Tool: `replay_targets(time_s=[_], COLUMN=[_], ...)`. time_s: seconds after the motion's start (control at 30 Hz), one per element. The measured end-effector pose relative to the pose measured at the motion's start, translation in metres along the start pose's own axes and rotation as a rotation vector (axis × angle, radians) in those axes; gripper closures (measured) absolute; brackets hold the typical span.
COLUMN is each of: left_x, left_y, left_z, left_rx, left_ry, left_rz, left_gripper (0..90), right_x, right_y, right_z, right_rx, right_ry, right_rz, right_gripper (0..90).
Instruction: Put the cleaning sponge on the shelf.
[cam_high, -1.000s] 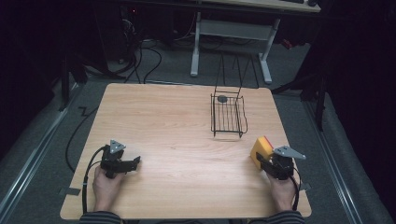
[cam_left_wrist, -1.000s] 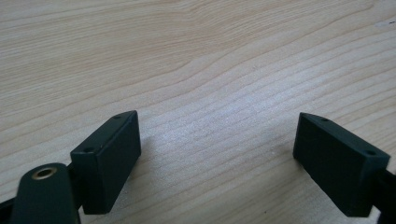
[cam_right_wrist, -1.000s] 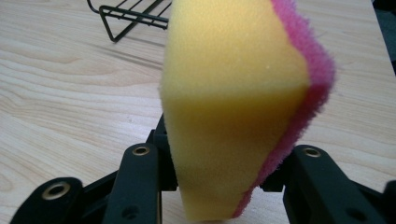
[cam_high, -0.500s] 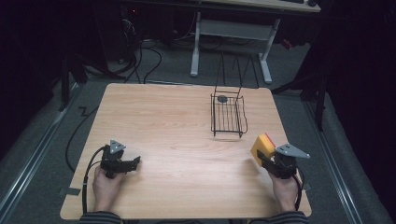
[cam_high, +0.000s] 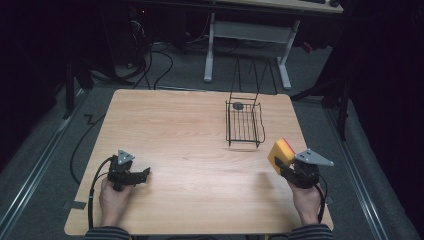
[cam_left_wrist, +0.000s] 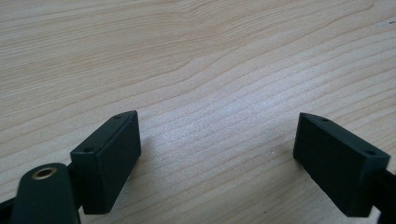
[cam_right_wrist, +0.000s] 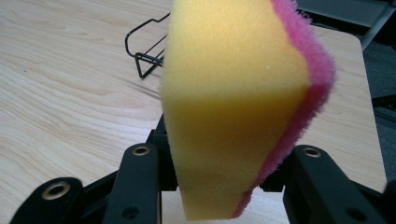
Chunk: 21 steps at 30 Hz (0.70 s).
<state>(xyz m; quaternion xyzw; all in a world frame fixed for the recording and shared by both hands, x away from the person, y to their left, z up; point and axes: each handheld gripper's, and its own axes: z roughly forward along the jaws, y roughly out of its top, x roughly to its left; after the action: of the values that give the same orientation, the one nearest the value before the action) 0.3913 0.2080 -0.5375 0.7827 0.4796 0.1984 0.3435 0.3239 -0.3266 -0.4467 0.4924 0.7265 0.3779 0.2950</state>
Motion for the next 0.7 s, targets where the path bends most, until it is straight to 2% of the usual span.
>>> replay_targets(time_s=[0.3,0.7], left_x=[0.0,0.0], left_y=[0.0,0.0], left_z=[0.0,0.0], left_rx=[0.001,0.0], left_ry=[0.0,0.0], left_rz=[0.001,0.001], left_gripper=[15.6,15.6], right_x=[0.0,0.004], right_y=[0.01,0.026], right_z=[-0.004,-0.003], right_rx=[-0.017,-0.023], right_ry=[0.015,0.023], right_rz=[0.0,-0.032], right_gripper=[60.6,60.7])
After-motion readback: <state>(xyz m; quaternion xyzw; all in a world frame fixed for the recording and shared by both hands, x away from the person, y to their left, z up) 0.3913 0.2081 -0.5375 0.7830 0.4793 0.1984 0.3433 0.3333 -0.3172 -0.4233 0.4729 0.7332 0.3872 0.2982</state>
